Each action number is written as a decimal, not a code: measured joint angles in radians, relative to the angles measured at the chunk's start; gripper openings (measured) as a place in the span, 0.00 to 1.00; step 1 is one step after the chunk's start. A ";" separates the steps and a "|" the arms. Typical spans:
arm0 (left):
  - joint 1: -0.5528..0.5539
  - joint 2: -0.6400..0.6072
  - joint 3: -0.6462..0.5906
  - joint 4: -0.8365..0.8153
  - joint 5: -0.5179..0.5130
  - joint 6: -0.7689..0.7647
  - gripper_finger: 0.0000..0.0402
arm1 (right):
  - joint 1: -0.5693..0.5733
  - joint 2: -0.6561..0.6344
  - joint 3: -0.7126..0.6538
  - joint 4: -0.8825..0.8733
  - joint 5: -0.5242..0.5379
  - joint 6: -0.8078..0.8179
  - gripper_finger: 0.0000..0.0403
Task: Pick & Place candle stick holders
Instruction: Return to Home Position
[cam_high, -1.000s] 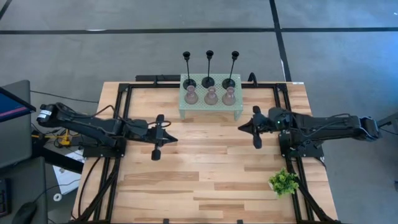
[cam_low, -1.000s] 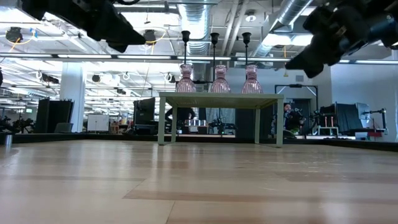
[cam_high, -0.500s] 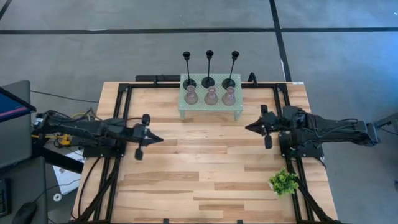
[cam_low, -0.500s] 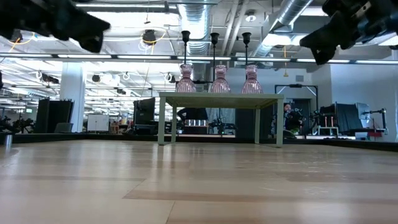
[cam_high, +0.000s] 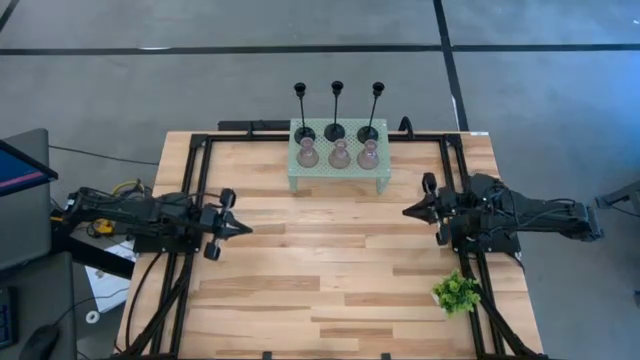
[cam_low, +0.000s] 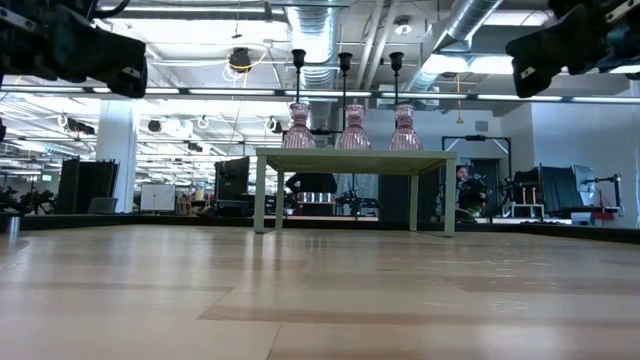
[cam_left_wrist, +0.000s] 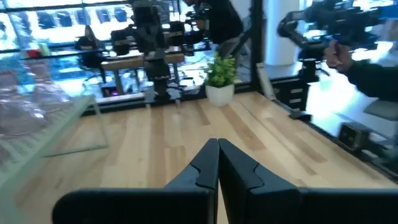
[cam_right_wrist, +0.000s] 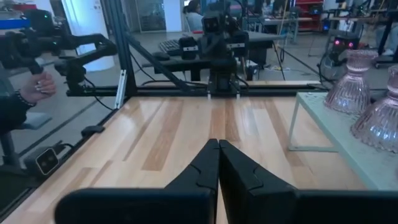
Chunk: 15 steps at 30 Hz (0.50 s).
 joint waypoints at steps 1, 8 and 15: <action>0.000 -0.005 -0.006 0.001 0.015 -0.005 0.02 | 0.000 -0.019 -0.001 -0.017 -0.001 0.000 0.00; 0.000 -0.015 -0.011 0.003 0.038 -0.013 0.02 | 0.000 -0.159 -0.002 -0.107 -0.001 0.027 0.00; 0.000 -0.015 -0.012 -0.020 0.006 -0.040 0.02 | 0.000 -0.288 -0.001 -0.204 -0.002 0.069 0.00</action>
